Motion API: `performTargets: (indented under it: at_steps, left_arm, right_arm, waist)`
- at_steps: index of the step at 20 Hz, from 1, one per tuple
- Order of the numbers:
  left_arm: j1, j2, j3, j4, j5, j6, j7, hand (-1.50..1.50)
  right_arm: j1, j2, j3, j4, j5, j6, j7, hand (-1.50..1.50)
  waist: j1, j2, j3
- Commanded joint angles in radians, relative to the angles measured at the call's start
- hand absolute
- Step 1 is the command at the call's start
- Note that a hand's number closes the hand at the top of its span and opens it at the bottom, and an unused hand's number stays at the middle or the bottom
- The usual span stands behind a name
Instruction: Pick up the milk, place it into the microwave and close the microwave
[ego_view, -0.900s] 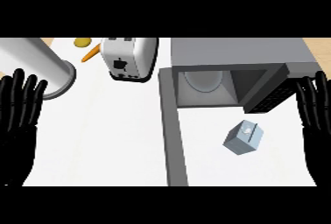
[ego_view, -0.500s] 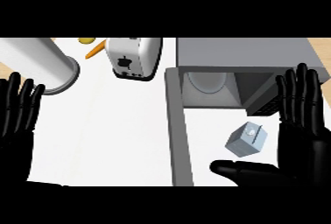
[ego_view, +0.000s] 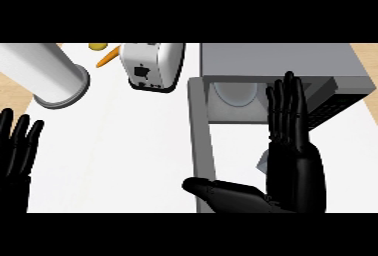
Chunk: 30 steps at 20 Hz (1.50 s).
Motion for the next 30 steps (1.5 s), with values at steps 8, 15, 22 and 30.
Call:
performTargets:
  at_steps: [8,15,22,30]
  left_arm:
    - [0.181,-0.007,0.051,-0.068,0.078,-0.111,-0.08,-1.5]
    - [0.261,-0.014,0.086,-0.116,0.118,-0.168,-0.09,-1.5]
    - [0.299,-0.02,0.142,-0.06,0.169,-0.24,-0.142,-1.5]
    - [0.296,-0.055,0.11,-0.081,0.109,-0.223,-0.151,-1.5]
  right_arm:
    - [0.11,-0.006,0.07,0.04,0.181,-0.16,0.013,-1.5]
    - [0.19,-0.039,-0.023,0.055,0.049,-0.173,-0.079,-1.5]
    - [0.219,-0.052,-0.17,0.164,-0.122,-0.138,-0.224,-1.5]
    - [0.362,-0.025,-0.203,0.279,-0.23,-0.098,-0.476,-1.5]
  waist:
    - [-0.005,0.0,0.0]
    - [-0.004,0.0,0.001]
    - [-0.003,0.001,0.001]
    - [-0.006,0.001,0.001]
